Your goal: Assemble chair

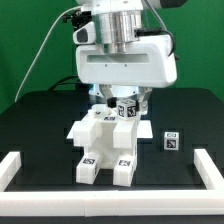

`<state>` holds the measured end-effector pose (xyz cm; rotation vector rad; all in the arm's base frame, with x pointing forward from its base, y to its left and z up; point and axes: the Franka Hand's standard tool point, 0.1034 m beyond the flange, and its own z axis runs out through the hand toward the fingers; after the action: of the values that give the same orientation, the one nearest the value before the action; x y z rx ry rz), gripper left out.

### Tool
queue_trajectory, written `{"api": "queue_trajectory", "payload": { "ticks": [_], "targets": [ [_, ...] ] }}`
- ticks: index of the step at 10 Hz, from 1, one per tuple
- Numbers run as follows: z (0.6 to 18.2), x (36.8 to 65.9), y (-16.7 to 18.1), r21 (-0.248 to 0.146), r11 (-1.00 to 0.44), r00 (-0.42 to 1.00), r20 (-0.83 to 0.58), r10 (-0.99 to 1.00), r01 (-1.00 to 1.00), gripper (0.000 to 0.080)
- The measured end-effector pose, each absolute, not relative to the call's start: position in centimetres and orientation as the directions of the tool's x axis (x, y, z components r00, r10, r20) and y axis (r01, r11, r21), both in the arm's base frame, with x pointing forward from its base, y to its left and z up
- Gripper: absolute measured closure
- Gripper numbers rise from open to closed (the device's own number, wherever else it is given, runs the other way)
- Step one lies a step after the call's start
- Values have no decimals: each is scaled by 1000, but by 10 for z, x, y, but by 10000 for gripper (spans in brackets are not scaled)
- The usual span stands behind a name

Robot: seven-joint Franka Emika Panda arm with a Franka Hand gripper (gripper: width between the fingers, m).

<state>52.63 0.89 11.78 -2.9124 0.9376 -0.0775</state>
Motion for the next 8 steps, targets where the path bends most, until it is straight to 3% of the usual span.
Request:
{"api": "queue_trajectory", "payload": {
  "ticks": [1, 3, 6, 7, 8],
  "targets": [
    [117, 526, 16, -89, -900, 901, 41, -432, -427, 169],
    [115, 524, 22, -75, -988, 988, 59, -141, -136, 156],
    [115, 525, 19, -49, -993, 992, 78, 103, 106, 151],
    [117, 529, 19, 1, -963, 958, 105, 267, 269, 151],
    [116, 529, 17, 20, -936, 930, 109, 351, 351, 151]
  ]
}}
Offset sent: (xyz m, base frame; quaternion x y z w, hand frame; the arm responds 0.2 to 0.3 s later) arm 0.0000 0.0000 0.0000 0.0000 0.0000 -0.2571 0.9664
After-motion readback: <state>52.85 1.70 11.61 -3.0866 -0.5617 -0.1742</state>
